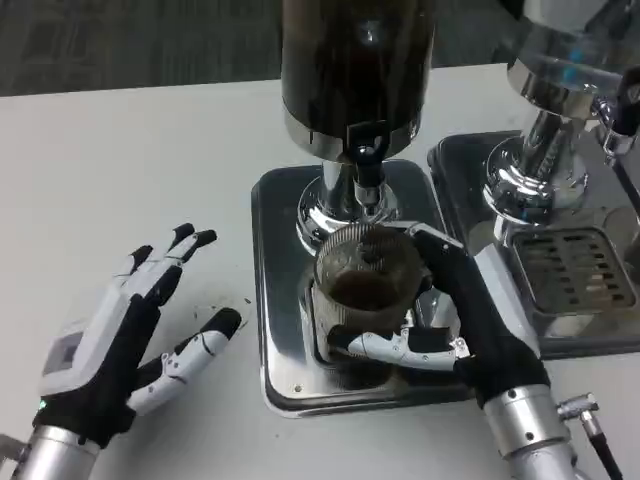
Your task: Grasp the cup under the faucet to collect the drink, then remove the cup.
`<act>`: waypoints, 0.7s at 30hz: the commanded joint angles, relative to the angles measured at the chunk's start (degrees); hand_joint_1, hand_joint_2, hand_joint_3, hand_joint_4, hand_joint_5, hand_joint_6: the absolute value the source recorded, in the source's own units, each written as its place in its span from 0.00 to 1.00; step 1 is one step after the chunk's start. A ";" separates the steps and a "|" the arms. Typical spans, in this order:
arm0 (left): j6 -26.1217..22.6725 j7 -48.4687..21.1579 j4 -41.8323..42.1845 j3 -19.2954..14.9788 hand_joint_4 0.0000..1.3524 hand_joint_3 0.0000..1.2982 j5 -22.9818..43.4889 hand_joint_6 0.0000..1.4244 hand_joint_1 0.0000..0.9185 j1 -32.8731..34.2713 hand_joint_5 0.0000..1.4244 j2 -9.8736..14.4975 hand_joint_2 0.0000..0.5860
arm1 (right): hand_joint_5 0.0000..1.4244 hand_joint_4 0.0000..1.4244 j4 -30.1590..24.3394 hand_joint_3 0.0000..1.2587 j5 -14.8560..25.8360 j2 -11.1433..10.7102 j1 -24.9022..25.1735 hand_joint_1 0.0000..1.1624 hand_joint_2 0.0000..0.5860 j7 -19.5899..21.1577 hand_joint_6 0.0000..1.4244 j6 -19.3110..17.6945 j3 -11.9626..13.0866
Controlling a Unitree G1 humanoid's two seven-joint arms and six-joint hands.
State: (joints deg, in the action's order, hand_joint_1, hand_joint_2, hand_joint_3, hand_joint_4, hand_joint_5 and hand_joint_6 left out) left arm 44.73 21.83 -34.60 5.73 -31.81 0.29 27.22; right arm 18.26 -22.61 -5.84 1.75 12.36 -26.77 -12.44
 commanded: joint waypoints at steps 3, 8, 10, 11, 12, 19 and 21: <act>0.59 -0.29 1.78 0.89 0.00 0.08 -1.96 0.00 0.00 -0.51 0.07 2.77 0.35 | 0.48 0.47 -7.07 0.45 1.27 -0.74 -3.62 0.89 0.21 -1.87 0.57 -0.36 0.44; 0.30 -0.07 4.05 0.75 0.00 0.04 -3.19 0.00 0.00 -1.57 0.04 4.43 0.33 | 0.49 0.47 -11.76 0.46 2.00 -1.06 -6.41 0.89 0.20 -3.84 0.57 0.38 0.38; -0.03 -0.05 5.12 0.73 0.00 0.00 -3.62 0.00 0.00 -2.14 0.02 4.83 0.33 | 0.49 0.47 -12.89 0.46 2.14 -1.11 -7.07 0.89 0.20 -4.52 0.57 0.75 0.42; -0.28 -0.20 6.21 0.75 0.00 0.00 -4.07 0.00 0.00 -2.71 0.00 5.22 0.32 | 0.49 0.48 -13.79 0.46 2.28 -1.26 -7.67 0.89 0.20 -5.09 0.58 0.88 0.35; -0.59 -0.45 7.50 0.75 0.00 0.00 -4.55 0.00 0.00 -3.40 0.00 5.68 0.32 | 0.49 0.48 -14.49 0.46 2.39 -1.36 -8.13 0.89 0.20 -5.54 0.58 1.00 0.33; -3.15 -3.57 15.03 0.73 0.00 0.00 -7.29 0.00 0.00 -8.00 0.00 9.14 0.29 | 0.50 0.48 -19.86 0.46 3.37 -2.48 -11.58 0.89 0.19 -9.40 0.59 2.14 0.28; -3.61 -4.31 16.84 0.69 0.00 0.00 -7.81 0.00 0.00 -9.35 0.00 9.95 0.28 | 0.50 0.48 -20.97 0.46 3.68 -2.71 -12.27 0.89 0.19 -10.37 0.59 2.41 0.32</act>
State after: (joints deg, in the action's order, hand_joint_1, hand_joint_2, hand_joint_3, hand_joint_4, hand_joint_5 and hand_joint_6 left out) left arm 41.89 19.12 -20.18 6.04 -38.26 -6.88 35.33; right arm 0.23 -20.66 -8.53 -9.96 2.68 -23.99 -12.26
